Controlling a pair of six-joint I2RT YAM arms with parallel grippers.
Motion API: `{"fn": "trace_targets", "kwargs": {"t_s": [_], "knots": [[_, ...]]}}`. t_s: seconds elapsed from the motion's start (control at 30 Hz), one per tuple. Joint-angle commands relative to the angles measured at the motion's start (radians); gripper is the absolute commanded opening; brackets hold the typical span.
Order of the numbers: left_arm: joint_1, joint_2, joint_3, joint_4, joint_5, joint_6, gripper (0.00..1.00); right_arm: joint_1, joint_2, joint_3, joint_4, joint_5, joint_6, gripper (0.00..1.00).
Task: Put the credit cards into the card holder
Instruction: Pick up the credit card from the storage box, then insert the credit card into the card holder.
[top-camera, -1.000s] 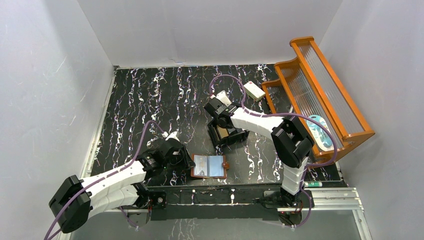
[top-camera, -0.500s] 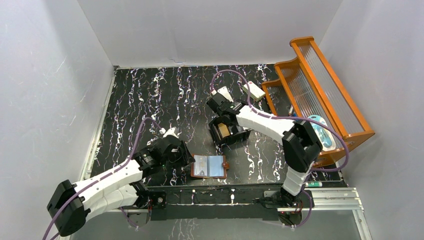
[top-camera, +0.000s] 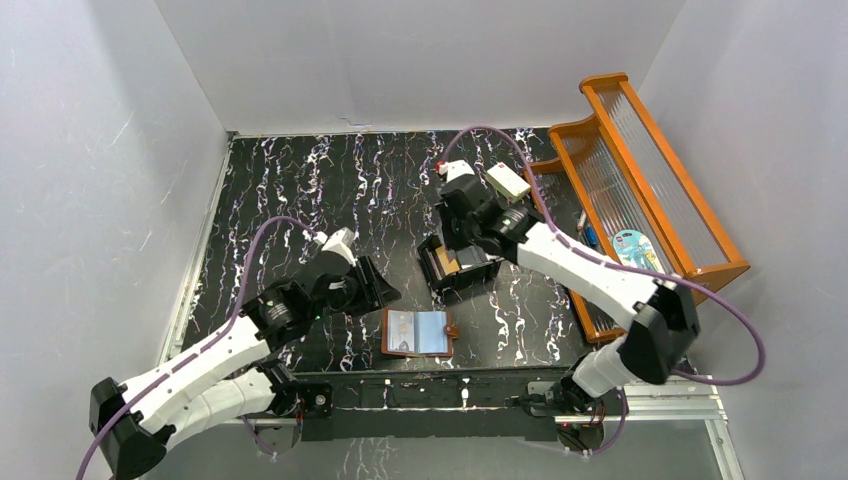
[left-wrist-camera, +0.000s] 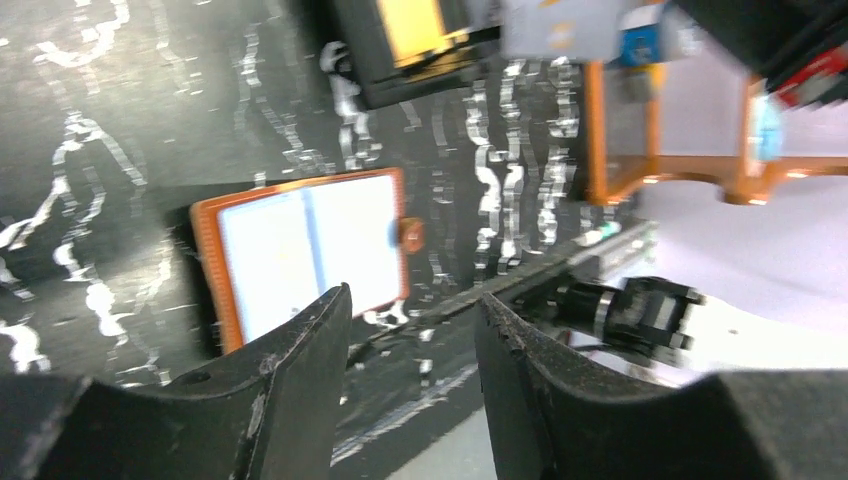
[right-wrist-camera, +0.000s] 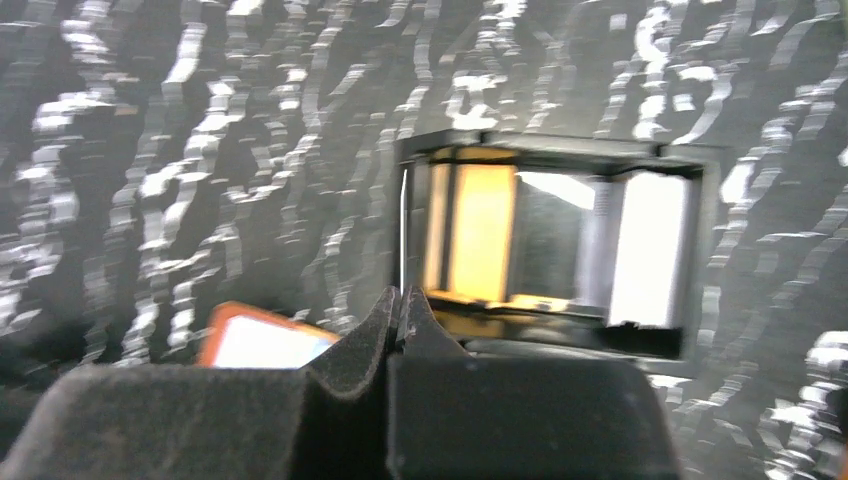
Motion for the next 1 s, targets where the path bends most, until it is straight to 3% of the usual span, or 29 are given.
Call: {"fn": "trace_targets", "kwargs": {"t_s": [0.0,0.27,0.6,0.77,0.9,0.97], "knots": [[0.005,-0.114,0.034,0.113,0.107,-0.044,0.48,-0.004,-0.179,-0.155,0.301,-0.327,0.186,0.00],[0.008,-0.261,0.026,0.246,0.132,-0.084,0.62,-0.006,-0.414,-0.475,0.790,-0.513,0.502,0.00],[0.007,-0.178,0.111,0.201,0.160,-0.039,0.65,-0.006,-0.496,-0.691,1.244,-0.616,0.817,0.00],[0.007,-0.188,0.105,0.196,0.134,-0.028,0.61,-0.006,-0.462,-0.727,1.317,-0.652,0.847,0.00],[0.007,-0.219,0.066,0.223,0.099,-0.015,0.49,-0.006,-0.431,-0.762,1.382,-0.678,0.894,0.00],[0.007,-0.225,0.058,0.202,0.073,-0.013,0.48,-0.006,-0.423,-0.771,1.399,-0.687,0.911,0.00]]}}
